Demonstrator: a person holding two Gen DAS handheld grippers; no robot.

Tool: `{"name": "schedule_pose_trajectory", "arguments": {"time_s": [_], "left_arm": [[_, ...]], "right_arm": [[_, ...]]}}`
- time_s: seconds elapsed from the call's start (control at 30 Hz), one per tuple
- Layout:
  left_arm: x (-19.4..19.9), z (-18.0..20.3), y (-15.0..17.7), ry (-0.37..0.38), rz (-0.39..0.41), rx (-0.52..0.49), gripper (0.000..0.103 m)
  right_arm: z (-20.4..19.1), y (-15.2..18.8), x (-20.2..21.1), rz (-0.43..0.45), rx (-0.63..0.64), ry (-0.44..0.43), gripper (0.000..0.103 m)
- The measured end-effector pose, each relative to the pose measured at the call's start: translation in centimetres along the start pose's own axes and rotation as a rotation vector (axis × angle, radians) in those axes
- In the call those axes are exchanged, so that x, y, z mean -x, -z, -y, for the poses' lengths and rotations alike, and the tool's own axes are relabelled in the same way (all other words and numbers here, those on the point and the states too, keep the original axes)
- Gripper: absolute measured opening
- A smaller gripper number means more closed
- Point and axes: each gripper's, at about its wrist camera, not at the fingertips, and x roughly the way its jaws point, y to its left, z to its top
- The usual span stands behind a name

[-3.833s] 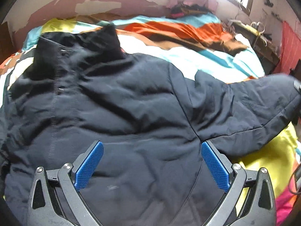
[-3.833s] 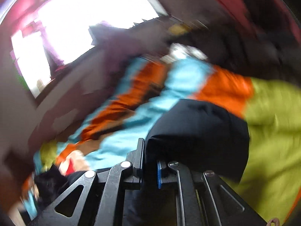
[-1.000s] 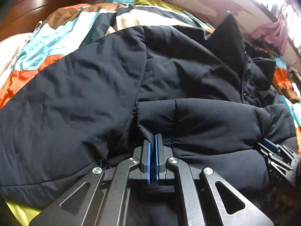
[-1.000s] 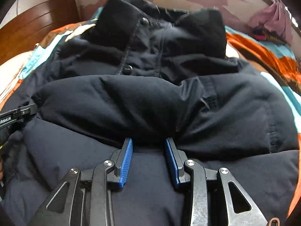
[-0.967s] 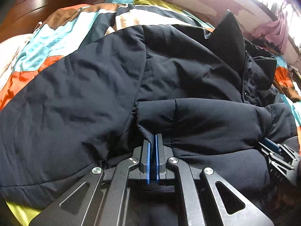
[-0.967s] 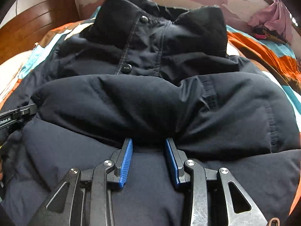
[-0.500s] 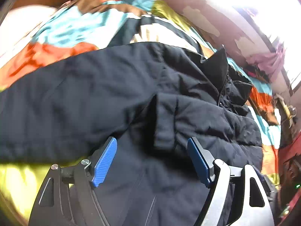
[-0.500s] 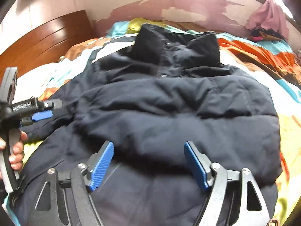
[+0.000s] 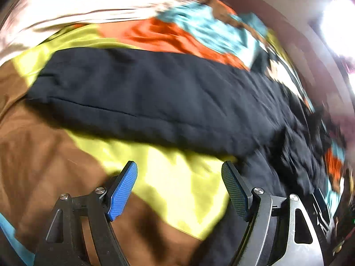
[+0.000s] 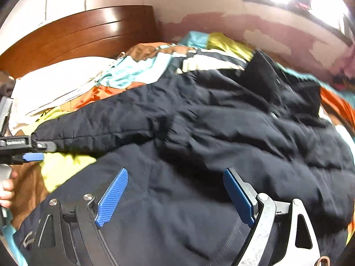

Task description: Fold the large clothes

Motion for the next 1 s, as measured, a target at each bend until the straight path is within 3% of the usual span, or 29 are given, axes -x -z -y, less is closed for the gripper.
{"name": "schedule_pose_trajectory", "arguments": {"time_s": [0.2, 0.33, 0.63, 0.67, 0.8, 0.9, 1.0], "left_arm": [[-1.3, -5.0, -3.2, 0.061, 0.025, 0.177, 0.073], [-2.6, -7.0, -3.8, 0.042, 0.035, 0.271, 0.073], [-2.7, -7.2, -3.6, -0.067, 0.136, 0.281, 0.072], [-2.8, -7.0, -3.6, -0.077, 0.143, 0.278, 0.068], [-2.7, -6.7, -3.8, -0.121, 0.18, 0.273, 0.025], [-2.4, -6.4, -4.1, -0.114, 0.208, 0.251, 0.008], [-1.0, -5.0, -4.1, -0.114, 0.274, 0.193, 0.004]], "right_arm": [[-1.0, -3.0, -3.8, 0.046, 0.032, 0.06, 0.087], [-0.6, -4.9, -7.2, 0.023, 0.035, 0.094, 0.087], [1.2, -5.2, -12.5, -0.053, -0.038, 0.236, 0.087], [1.5, -5.0, -13.0, -0.067, -0.047, 0.237, 0.087], [1.8, -4.4, -15.5, -0.136, -0.033, 0.251, 0.089], [1.5, -3.9, -16.9, -0.17, 0.004, 0.291, 0.089], [1.6, -4.0, -16.8, -0.166, 0.002, 0.286, 0.09]]}}
